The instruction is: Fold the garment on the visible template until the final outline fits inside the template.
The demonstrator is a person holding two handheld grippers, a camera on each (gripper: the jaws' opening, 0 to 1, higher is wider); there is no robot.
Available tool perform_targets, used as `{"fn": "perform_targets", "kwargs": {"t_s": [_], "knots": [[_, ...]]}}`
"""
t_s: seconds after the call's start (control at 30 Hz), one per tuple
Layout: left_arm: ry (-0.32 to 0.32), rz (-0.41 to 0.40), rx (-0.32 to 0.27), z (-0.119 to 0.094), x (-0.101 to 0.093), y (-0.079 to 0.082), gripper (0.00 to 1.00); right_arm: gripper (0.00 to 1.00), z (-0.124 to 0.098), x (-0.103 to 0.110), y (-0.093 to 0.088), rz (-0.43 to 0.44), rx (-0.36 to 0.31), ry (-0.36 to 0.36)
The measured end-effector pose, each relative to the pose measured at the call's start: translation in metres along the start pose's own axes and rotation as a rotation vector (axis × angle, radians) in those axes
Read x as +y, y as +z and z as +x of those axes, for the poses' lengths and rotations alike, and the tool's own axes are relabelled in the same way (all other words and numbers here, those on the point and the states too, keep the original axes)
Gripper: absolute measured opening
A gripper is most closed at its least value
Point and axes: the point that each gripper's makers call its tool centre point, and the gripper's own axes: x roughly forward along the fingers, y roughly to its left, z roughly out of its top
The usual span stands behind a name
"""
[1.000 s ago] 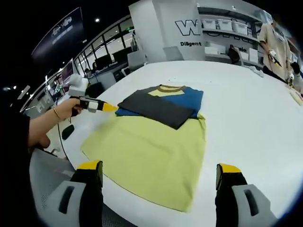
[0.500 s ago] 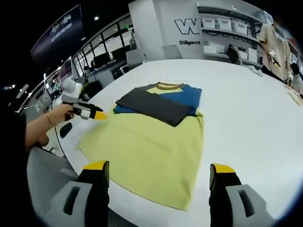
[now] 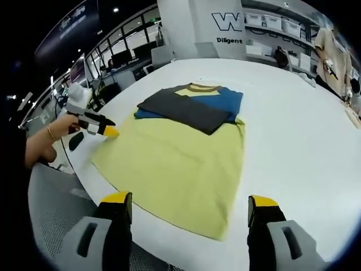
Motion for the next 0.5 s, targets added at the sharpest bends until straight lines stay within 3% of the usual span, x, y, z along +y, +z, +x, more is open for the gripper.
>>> {"fn": "perform_targets", "kwargs": {"t_s": [0.03,0.5], "knots": [[-0.003,0.046,-0.011,0.000,-0.001,0.001,0.43,0.82,0.000,-0.001,-0.002,-0.001,0.009,-0.004],[-0.028,0.082,0.085,-0.021,-0.021,-0.032,0.39,0.63,0.000,-0.019,-0.016,0.014,0.077,-0.075]]}}
